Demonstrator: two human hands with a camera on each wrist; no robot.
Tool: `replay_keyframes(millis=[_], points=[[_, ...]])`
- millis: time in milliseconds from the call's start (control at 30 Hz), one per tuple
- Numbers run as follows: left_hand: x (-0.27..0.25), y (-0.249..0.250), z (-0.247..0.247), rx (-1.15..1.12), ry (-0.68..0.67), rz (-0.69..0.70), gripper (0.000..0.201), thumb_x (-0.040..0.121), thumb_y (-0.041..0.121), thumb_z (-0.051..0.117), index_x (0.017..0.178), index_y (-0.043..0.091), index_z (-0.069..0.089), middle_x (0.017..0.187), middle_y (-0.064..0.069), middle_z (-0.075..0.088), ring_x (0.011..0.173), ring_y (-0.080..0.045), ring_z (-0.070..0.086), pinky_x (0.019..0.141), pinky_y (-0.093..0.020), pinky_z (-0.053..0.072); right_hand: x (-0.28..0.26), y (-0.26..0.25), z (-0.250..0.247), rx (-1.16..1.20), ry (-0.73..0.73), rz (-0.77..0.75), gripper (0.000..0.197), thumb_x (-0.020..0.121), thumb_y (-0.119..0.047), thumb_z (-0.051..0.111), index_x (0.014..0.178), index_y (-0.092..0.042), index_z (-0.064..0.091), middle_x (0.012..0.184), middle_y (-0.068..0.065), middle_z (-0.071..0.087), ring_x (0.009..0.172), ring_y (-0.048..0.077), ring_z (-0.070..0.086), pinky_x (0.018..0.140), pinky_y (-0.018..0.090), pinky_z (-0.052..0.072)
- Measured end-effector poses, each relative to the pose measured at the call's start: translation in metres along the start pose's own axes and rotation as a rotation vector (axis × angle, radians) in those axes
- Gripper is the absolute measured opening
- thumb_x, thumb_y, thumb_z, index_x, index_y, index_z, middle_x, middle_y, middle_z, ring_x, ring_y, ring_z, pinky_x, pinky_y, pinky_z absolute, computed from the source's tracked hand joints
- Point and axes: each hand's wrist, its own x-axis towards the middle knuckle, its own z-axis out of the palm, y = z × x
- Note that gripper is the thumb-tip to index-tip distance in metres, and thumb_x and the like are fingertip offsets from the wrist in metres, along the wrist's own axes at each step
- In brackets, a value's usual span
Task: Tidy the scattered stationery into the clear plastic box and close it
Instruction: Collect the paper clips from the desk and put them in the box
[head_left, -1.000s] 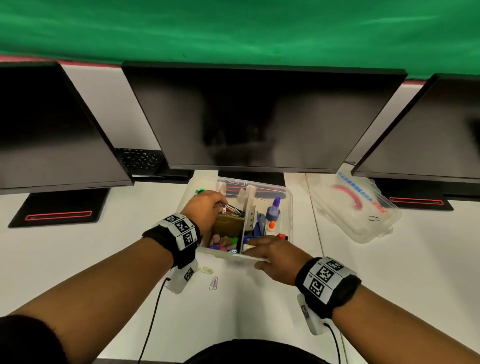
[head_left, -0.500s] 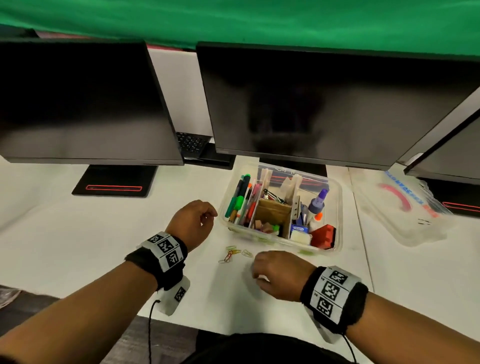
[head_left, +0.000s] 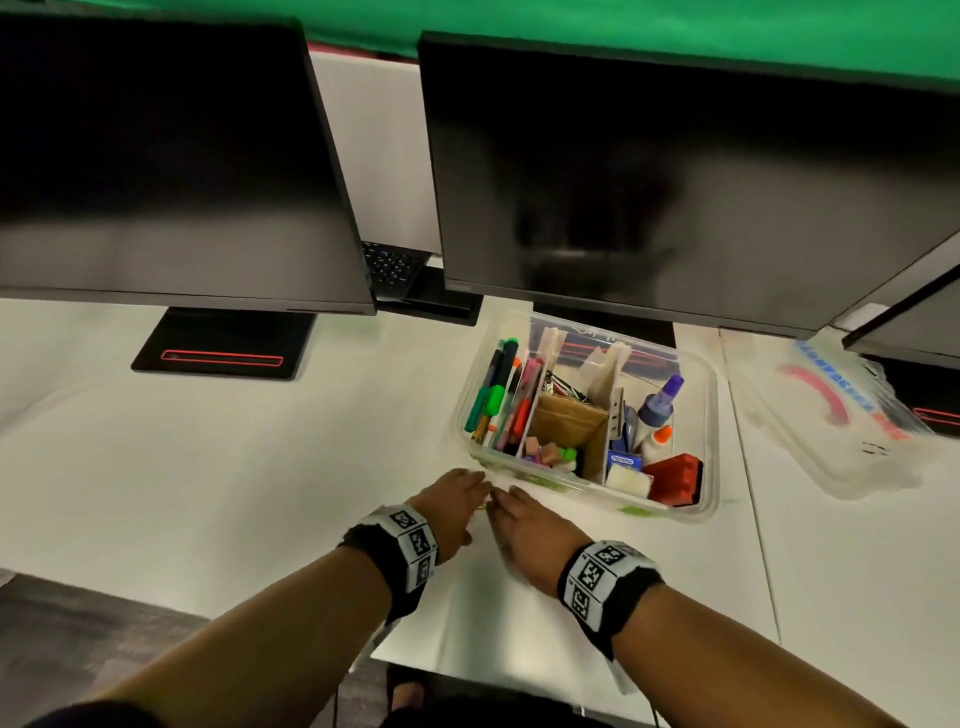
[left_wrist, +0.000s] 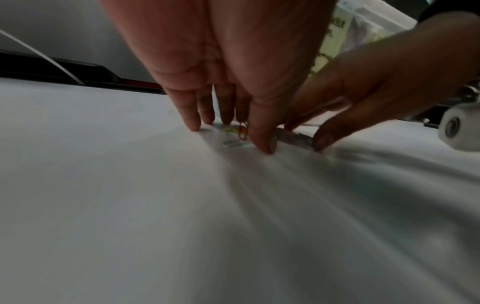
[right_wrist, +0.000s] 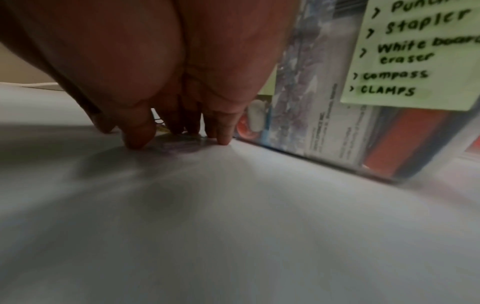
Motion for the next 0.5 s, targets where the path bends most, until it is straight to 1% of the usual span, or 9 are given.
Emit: replay_keyframes(millis=[67, 167, 200, 233, 267, 300, 333, 400, 500], points=[[0.0, 0.001, 0.006, 0.041, 0.02, 0.038, 0.064, 0.096, 0.02, 0.048, 0.15, 0.013, 0.013, 0.16, -0.005, 0.007, 0.148, -0.021, 0.004, 0.119, -0.028, 0.005, -0.005, 0.0, -0.002, 0.025, 0.087, -0.029, 0.047, 0.091, -0.005, 0.046, 0.137, 0.004, 0.041, 0.146, 0.025, 0.037, 0.135, 0.038, 0.038, 0.112, 0.038, 0.031], [-0.005, -0.004, 0.02, 0.009, 0.063, 0.073, 0.052, 0.1, 0.016, 0.037, 0.149, 0.019, 0.021, 0.159, -0.001, 0.013, 0.147, -0.017, 0.01, 0.119, -0.026, 0.008, -0.017, 0.0, 0.002, -0.03, -0.076, -0.021, 0.05, 0.097, -0.004, 0.036, 0.146, -0.005, 0.028, 0.157, 0.013, 0.018, 0.145, 0.029, 0.019, 0.117, 0.035, 0.023], [-0.007, -0.005, 0.023, 0.002, 0.068, 0.081, 0.05, 0.1, 0.014, 0.036, 0.148, 0.021, 0.023, 0.159, 0.001, 0.015, 0.147, -0.016, 0.012, 0.119, -0.025, 0.009, -0.019, 0.001, 0.004, -0.031, -0.042, -0.01, 0.05, 0.094, -0.005, 0.046, 0.143, -0.007, 0.036, 0.155, 0.011, 0.026, 0.143, 0.027, 0.026, 0.113, 0.032, 0.03], [-0.009, -0.006, 0.025, -0.007, 0.067, 0.083, 0.049, 0.1, 0.014, 0.036, 0.148, 0.022, 0.025, 0.158, 0.002, 0.017, 0.147, -0.015, 0.014, 0.119, -0.025, 0.011, -0.02, 0.0, 0.004, 0.017, -0.005, 0.014, 0.05, 0.083, -0.009, 0.066, 0.131, -0.01, 0.054, 0.144, 0.01, 0.046, 0.133, 0.024, 0.045, 0.103, 0.028, 0.043], [-0.012, -0.007, 0.026, -0.015, 0.065, 0.083, 0.049, 0.1, 0.013, 0.035, 0.147, 0.022, 0.026, 0.158, 0.002, 0.018, 0.146, -0.015, 0.016, 0.119, -0.025, 0.012, -0.021, 0.0, 0.005, 0.026, -0.004, 0.008, 0.052, 0.061, -0.017, 0.085, 0.111, -0.016, 0.07, 0.123, 0.006, 0.065, 0.111, 0.019, 0.064, 0.084, 0.022, 0.054], [-0.013, -0.007, 0.025, -0.022, 0.072, 0.086, 0.048, 0.1, 0.013, 0.036, 0.147, 0.023, 0.028, 0.157, 0.003, 0.021, 0.145, -0.014, 0.018, 0.119, -0.025, 0.014, -0.022, 0.003, 0.008, 0.008, -0.005, 0.02, 0.053, 0.041, -0.023, 0.092, 0.091, -0.023, 0.077, 0.103, -0.002, 0.074, 0.089, 0.013, 0.072, 0.065, 0.018, 0.057], [-0.014, -0.006, 0.024, -0.022, 0.086, 0.09, 0.047, 0.1, 0.012, 0.036, 0.146, 0.022, 0.031, 0.156, 0.002, 0.024, 0.144, -0.015, 0.022, 0.118, -0.025, 0.017, -0.022, 0.007, 0.012, 0.028, -0.001, 0.042, 0.051, 0.032, -0.024, 0.093, 0.08, -0.027, 0.078, 0.092, -0.007, 0.075, 0.076, 0.01, 0.072, 0.053, 0.016, 0.055], [-0.013, -0.005, 0.021, -0.026, 0.108, 0.093, 0.044, 0.099, 0.011, 0.038, 0.143, 0.019, 0.038, 0.153, 0.0, 0.032, 0.14, -0.017, 0.03, 0.115, -0.026, 0.022, -0.023, 0.009, 0.016, 0.037, 0.034, 0.009, 0.042, 0.038, -0.016, 0.09, 0.077, -0.022, 0.077, 0.088, -0.002, 0.076, 0.07, 0.016, 0.072, 0.046, 0.02, 0.054], [-0.01, -0.001, 0.02, -0.071, 0.121, 0.077, 0.038, 0.096, 0.009, 0.041, 0.133, 0.015, 0.05, 0.139, -0.006, 0.048, 0.127, -0.021, 0.044, 0.107, -0.027, 0.033, -0.023, 0.011, 0.009, 0.043, 0.019, 0.005, 0.024, 0.072, -0.002, 0.069, 0.095, -0.007, 0.074, 0.108, 0.013, 0.07, 0.094, 0.032, 0.067, 0.069, 0.036, 0.059]])
